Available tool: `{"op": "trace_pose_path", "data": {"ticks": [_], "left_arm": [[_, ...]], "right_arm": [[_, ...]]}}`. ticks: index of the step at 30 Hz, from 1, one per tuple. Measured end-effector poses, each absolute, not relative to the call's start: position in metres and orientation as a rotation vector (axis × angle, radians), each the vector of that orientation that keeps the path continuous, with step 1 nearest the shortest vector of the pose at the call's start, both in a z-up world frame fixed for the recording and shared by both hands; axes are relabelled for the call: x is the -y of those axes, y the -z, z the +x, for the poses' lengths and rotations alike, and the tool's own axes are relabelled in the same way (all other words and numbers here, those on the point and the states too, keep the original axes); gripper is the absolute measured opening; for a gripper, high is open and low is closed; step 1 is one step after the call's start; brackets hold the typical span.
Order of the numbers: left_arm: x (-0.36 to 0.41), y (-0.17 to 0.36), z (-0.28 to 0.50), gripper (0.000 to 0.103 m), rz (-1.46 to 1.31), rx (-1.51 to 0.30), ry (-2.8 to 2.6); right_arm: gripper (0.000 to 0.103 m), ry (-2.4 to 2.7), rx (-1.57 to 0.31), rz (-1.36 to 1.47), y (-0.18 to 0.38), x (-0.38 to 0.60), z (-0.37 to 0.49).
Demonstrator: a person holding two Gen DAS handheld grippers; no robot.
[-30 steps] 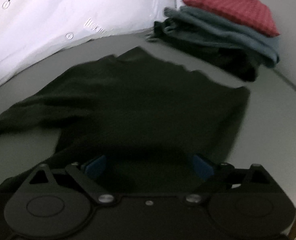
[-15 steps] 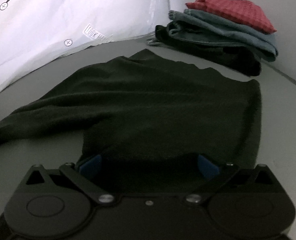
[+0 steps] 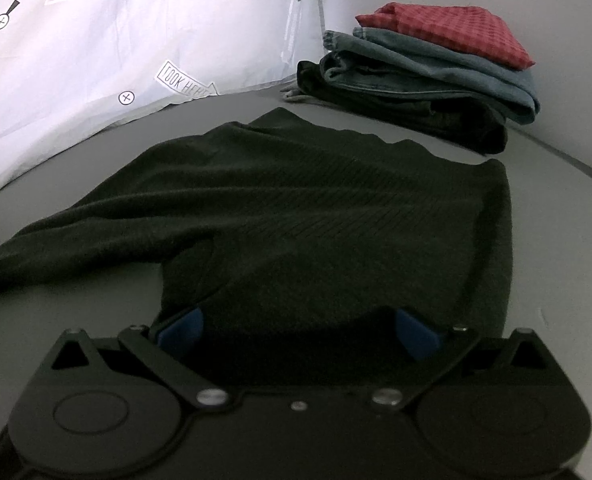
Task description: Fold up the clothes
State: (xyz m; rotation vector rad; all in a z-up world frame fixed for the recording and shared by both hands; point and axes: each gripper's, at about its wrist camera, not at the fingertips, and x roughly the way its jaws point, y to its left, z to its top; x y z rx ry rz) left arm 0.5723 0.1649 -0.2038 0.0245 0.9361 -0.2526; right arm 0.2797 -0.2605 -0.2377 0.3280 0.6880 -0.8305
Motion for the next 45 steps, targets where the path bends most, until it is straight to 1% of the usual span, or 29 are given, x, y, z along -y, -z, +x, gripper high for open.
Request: {"op": "trace_pose_path", "data": {"ticks": [4, 7, 9, 10, 12, 14, 17, 18, 19, 20, 21, 22, 23, 25, 29, 33, 36, 37, 38, 39, 41, 42, 44, 45], "left_arm": [[-0.165, 0.130, 0.575, 0.018, 0.013, -0.718, 0.289], [-0.165, 0.082, 0.543, 0.021, 0.040, -0.524, 0.362], [-0.163, 0.079, 0.513, 0.024, 0.120, -0.459, 0.364], [-0.162, 0.086, 0.499, 0.025, 0.178, -0.451, 0.359], [-0.162, 0.123, 0.476, 0.026, 0.292, -0.535, 0.328], [-0.170, 0.169, 0.461, 0.026, 0.330, -0.698, 0.306], [-0.190, 0.228, 0.443, 0.026, 0.288, -0.925, 0.225], [-0.195, 0.232, 0.439, 0.026, 0.250, -0.947, 0.194], [-0.200, 0.236, 0.434, 0.032, 0.211, -0.963, 0.164], [-0.208, 0.232, 0.431, 0.043, 0.137, -0.953, 0.149], [-0.214, 0.226, 0.432, 0.051, 0.063, -0.928, 0.141], [-0.220, 0.220, 0.434, 0.066, -0.009, -0.901, 0.134], [-0.225, 0.215, 0.436, 0.072, -0.081, -0.873, 0.127], [-0.231, 0.206, 0.446, 0.072, -0.183, -0.838, 0.135], [-0.228, 0.206, 0.475, 0.074, -0.252, -0.843, 0.147], [-0.209, 0.220, 0.505, 0.074, -0.236, -0.934, 0.125], [-0.192, 0.229, 0.515, 0.069, -0.159, -0.993, 0.100], [-0.188, 0.231, 0.517, 0.061, -0.138, -1.003, 0.097], [-0.183, 0.233, 0.516, 0.058, -0.114, -1.008, 0.084], [-0.181, 0.233, 0.514, 0.053, -0.096, -0.999, 0.069], [-0.180, 0.232, 0.510, 0.036, -0.080, -1.000, 0.027], [-0.182, 0.233, 0.509, 0.034, -0.082, -1.002, 0.015], [-0.188, 0.233, 0.510, 0.030, -0.107, -1.019, 0.017], [-0.190, 0.233, 0.510, 0.029, -0.116, -1.026, 0.019]], "right_arm": [[0.103, 0.815, -0.686, 0.320, 0.238, 0.261, 0.277], [0.103, 0.803, -0.681, 0.312, 0.239, 0.261, 0.274], [0.103, 0.800, -0.674, 0.308, 0.240, 0.261, 0.273], [0.103, 0.800, -0.670, 0.304, 0.240, 0.261, 0.272], [0.103, 0.800, -0.665, 0.299, 0.241, 0.260, 0.272], [0.103, 0.801, -0.659, 0.297, 0.241, 0.259, 0.272], [0.103, 0.801, -0.655, 0.294, 0.242, 0.258, 0.272], [0.103, 0.800, -0.654, 0.293, 0.242, 0.258, 0.272], [0.103, 0.801, -0.653, 0.293, 0.242, 0.257, 0.272], [0.103, 0.800, -0.652, 0.292, 0.242, 0.257, 0.271], [0.103, 0.800, -0.651, 0.291, 0.242, 0.257, 0.271], [0.103, 0.801, -0.648, 0.289, 0.242, 0.257, 0.271], [0.103, 0.801, -0.646, 0.287, 0.243, 0.256, 0.271], [0.103, 0.801, -0.642, 0.285, 0.243, 0.256, 0.270], [0.103, 0.801, -0.640, 0.284, 0.243, 0.256, 0.270], [0.103, 0.802, -0.642, 0.284, 0.244, 0.254, 0.271], [0.103, 0.813, -0.654, 0.294, 0.242, 0.255, 0.273], [0.103, 0.816, -0.660, 0.299, 0.241, 0.255, 0.274], [0.103, 0.820, -0.666, 0.304, 0.240, 0.256, 0.275], [0.103, 0.824, -0.672, 0.309, 0.240, 0.256, 0.276], [0.103, 0.805, -0.726, 0.328, 0.235, 0.262, 0.281], [0.102, 0.790, -0.757, 0.340, 0.232, 0.267, 0.284], [0.091, 0.728, -0.802, 0.350, 0.224, 0.277, 0.288], [0.082, 0.698, -0.804, 0.342, 0.219, 0.281, 0.289]]}}
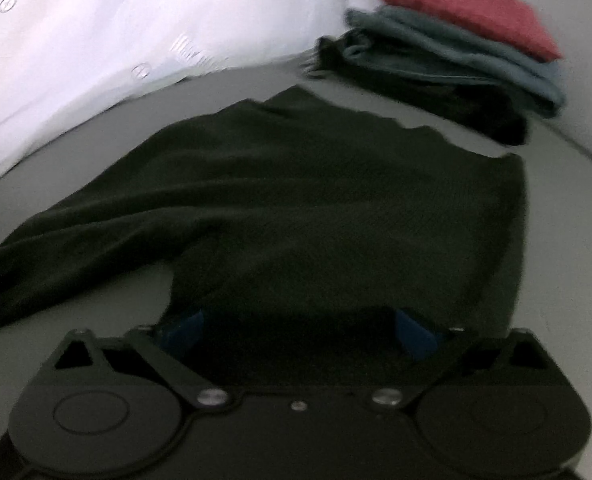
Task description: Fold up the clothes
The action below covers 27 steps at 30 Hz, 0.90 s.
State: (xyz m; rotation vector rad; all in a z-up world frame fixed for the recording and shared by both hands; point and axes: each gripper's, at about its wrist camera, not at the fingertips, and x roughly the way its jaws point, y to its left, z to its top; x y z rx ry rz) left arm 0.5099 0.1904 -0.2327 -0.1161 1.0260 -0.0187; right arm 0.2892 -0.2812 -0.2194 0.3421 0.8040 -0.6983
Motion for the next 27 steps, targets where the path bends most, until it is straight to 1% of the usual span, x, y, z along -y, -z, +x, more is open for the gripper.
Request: {"op": "trace_pose_path", "data": {"ticks": [3, 5, 7, 9, 12, 13, 16, 20, 21, 23, 24, 25, 26, 27], "left_arm": [[-0.191, 0.231, 0.507, 0.028, -0.111, -1.035, 0.026], [-0.185, 0.230, 0.505, 0.028, -0.074, -1.035, 0.019], [-0.181, 0.231, 0.506, 0.028, -0.060, -1.039, -0.004], [-0.177, 0.231, 0.508, 0.028, -0.061, -1.047, -0.031], [-0.177, 0.231, 0.512, 0.028, -0.094, -1.060, -0.072], [-0.176, 0.231, 0.513, 0.029, -0.101, -1.063, -0.087], [-0.170, 0.231, 0.513, 0.030, -0.106, -1.057, -0.134], [-0.166, 0.231, 0.512, 0.030, -0.109, -1.048, -0.175], [-0.166, 0.231, 0.513, 0.030, -0.121, -1.046, -0.186], [-0.165, 0.231, 0.512, 0.029, -0.132, -1.040, -0.205], [-0.163, 0.231, 0.512, 0.028, -0.130, -1.031, -0.215], [-0.160, 0.232, 0.511, 0.024, -0.125, -1.019, -0.223], [-0.155, 0.233, 0.510, 0.018, -0.114, -1.006, -0.232], [-0.149, 0.234, 0.510, 0.016, -0.086, -0.999, -0.237]], "right_arm": [[0.079, 0.652, -0.759, 0.293, 0.204, 0.295, 0.293], [0.074, 0.617, -0.727, 0.245, 0.195, 0.309, 0.302], [0.065, 0.580, -0.705, 0.210, 0.187, 0.332, 0.317], [0.066, 0.548, -0.692, 0.192, 0.185, 0.360, 0.336], [0.079, 0.479, -0.689, 0.176, 0.193, 0.411, 0.375], [0.080, 0.469, -0.686, 0.172, 0.196, 0.428, 0.389], [0.080, 0.406, -0.710, 0.221, 0.215, 0.473, 0.421], [0.078, 0.347, -0.760, 0.207, 0.240, 0.507, 0.445], [0.072, 0.327, -0.745, 0.210, 0.241, 0.509, 0.445], [0.047, 0.298, -0.731, 0.213, 0.240, 0.514, 0.446], [0.023, 0.294, -0.727, 0.226, 0.238, 0.518, 0.448], [0.011, 0.291, -0.724, 0.240, 0.237, 0.522, 0.449], [0.011, 0.288, -0.720, 0.255, 0.235, 0.525, 0.450], [0.010, 0.298, -0.711, 0.246, 0.234, 0.527, 0.452]]}}
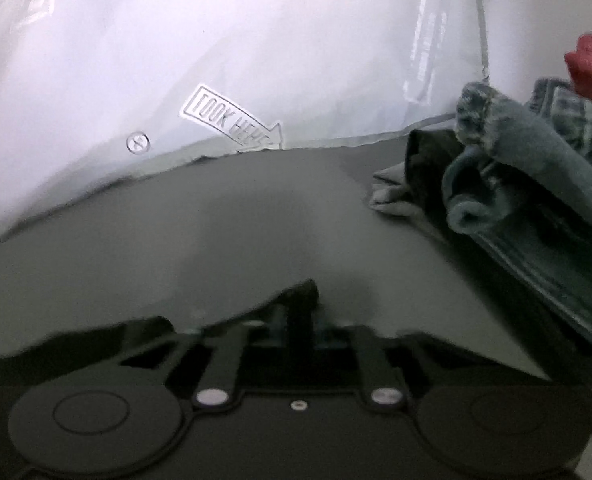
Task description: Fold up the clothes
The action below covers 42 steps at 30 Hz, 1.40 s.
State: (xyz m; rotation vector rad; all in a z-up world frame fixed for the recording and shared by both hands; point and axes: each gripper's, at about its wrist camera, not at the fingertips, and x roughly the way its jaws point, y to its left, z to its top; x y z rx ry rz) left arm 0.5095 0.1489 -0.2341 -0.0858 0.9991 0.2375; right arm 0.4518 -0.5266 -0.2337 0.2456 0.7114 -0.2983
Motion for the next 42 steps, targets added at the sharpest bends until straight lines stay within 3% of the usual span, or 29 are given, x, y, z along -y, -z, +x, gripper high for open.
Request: {"op": "trace_pose_path", "data": {"ticks": [2, 7, 18, 20, 22, 28, 32, 38, 42], "left_arm": [[-0.132, 0.236, 0.512, 0.007, 0.021, -0.996, -0.240], [-0.121, 0.232, 0.518, 0.007, 0.086, -0.955, -0.232], [-0.124, 0.226, 0.529, 0.009, 0.083, -0.910, -0.239], [-0.120, 0.238, 0.539, 0.015, 0.126, -0.964, -0.259], [-0.118, 0.235, 0.539, 0.019, 0.132, -0.957, -0.258], [-0.122, 0.190, 0.504, 0.060, 0.045, -0.881, -0.242], [-0.125, 0.163, 0.456, 0.078, -0.036, -0.833, -0.208], [-0.123, 0.165, 0.367, 0.097, -0.182, -0.824, -0.219], [-0.125, 0.184, 0.317, 0.098, -0.279, -0.816, -0.247]], "right_arm": [[0.009, 0.349, -0.703, 0.203, 0.231, 0.531, 0.459], [0.008, 0.494, -0.635, 0.144, 0.217, 0.553, 0.462], [0.012, 0.538, -0.699, -0.082, 0.244, 0.541, 0.485], [0.018, 0.549, -0.726, -0.121, 0.247, 0.538, 0.492], [0.048, 0.536, -0.720, -0.124, 0.237, 0.533, 0.487], [0.088, 0.450, -0.690, -0.155, 0.210, 0.503, 0.460], [0.093, 0.438, -0.652, -0.151, 0.191, 0.477, 0.427], [0.096, 0.529, -0.700, 0.144, 0.185, 0.467, 0.351], [0.090, 0.539, -0.707, 0.387, 0.194, 0.477, 0.287]]}}
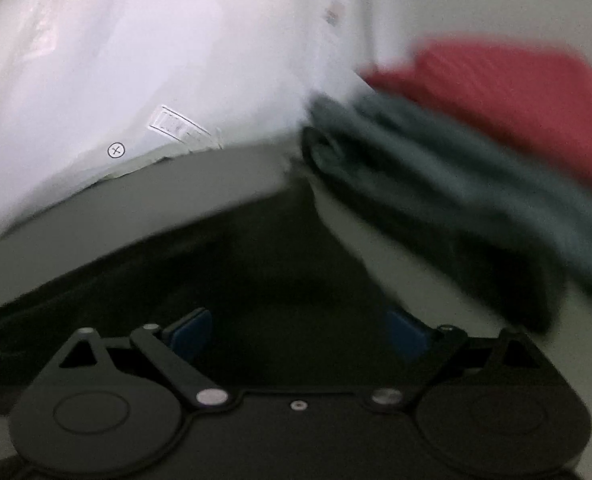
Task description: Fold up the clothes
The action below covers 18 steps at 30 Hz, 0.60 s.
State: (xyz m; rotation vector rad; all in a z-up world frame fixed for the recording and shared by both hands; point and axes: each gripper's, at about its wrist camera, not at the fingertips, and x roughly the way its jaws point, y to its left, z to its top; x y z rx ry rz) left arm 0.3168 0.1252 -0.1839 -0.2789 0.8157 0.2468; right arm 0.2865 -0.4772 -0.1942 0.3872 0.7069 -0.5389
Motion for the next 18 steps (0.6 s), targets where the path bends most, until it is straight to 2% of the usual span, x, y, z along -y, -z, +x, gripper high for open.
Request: {"op": "trace_pose_path", "data": {"ticks": [2, 3, 4, 6, 9, 13, 18], "left_arm": [[-0.127, 0.193, 0.293, 0.098, -0.340, -0.803, -0.257], [-0.129, 0.197, 0.284, 0.098, -0.368, -0.807, -0.260], [-0.129, 0.201, 0.275, 0.098, -0.399, -0.807, -0.264], [-0.131, 0.208, 0.257, 0.098, -0.463, -0.806, -0.270], [-0.129, 0.216, 0.235, 0.098, -0.502, -0.794, -0.301], [-0.125, 0.226, 0.224, 0.098, -0.502, -0.801, -0.309], [-0.120, 0.230, 0.219, 0.096, -0.496, -0.803, -0.310]], "right_arm": [[0.090, 0.572, -0.681, 0.513, 0.200, 0.486, 0.254], [0.083, 0.599, -0.668, 0.580, 0.203, 0.492, 0.239], [0.071, 0.616, -0.660, 0.649, 0.207, 0.498, 0.225], [0.057, 0.609, -0.647, 0.805, 0.218, 0.512, 0.202], [0.052, 0.589, -0.613, 0.956, 0.230, 0.524, 0.181], [0.041, 0.520, -0.627, 0.987, 0.237, 0.530, 0.183], [0.038, 0.467, -0.641, 0.996, 0.241, 0.527, 0.195]]}}
